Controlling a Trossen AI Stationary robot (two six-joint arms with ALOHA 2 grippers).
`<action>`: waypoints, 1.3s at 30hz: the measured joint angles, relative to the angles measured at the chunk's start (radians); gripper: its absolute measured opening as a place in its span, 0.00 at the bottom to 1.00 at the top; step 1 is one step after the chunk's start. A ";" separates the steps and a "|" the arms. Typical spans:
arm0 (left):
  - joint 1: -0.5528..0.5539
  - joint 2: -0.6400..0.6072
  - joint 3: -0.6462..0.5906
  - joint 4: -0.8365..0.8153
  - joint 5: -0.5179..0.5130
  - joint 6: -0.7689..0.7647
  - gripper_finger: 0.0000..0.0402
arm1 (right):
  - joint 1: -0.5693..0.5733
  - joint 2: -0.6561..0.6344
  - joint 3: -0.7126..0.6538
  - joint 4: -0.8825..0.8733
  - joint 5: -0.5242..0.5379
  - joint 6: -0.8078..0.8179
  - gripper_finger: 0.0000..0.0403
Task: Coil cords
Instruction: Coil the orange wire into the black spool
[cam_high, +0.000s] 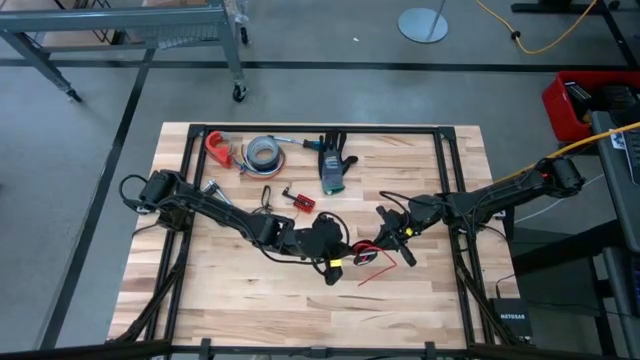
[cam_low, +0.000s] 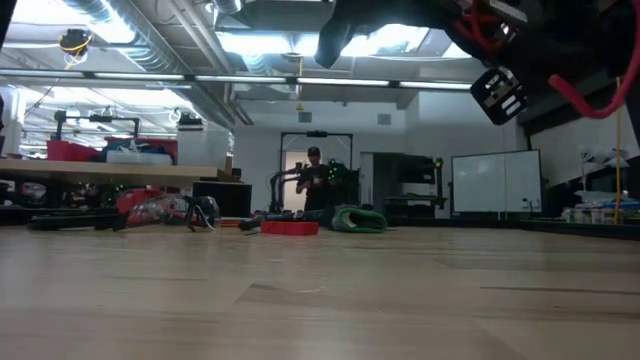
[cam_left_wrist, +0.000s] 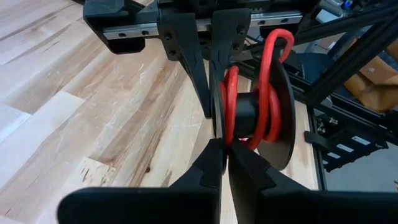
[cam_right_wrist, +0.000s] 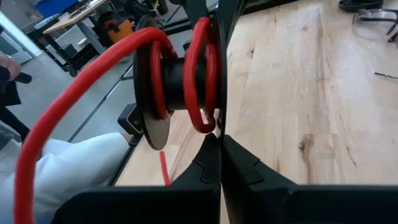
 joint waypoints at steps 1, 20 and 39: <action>0.000 0.001 0.000 0.000 -0.001 -0.001 0.01 | 0.000 0.000 0.000 -0.005 0.004 0.000 0.00; 0.002 -0.054 0.000 -0.287 -0.070 -0.091 0.00 | 0.000 0.000 0.001 -0.015 0.186 0.000 0.35; -0.004 -0.154 0.000 -0.653 -0.255 -0.283 0.00 | 0.000 -0.001 0.001 -0.032 0.381 0.000 0.39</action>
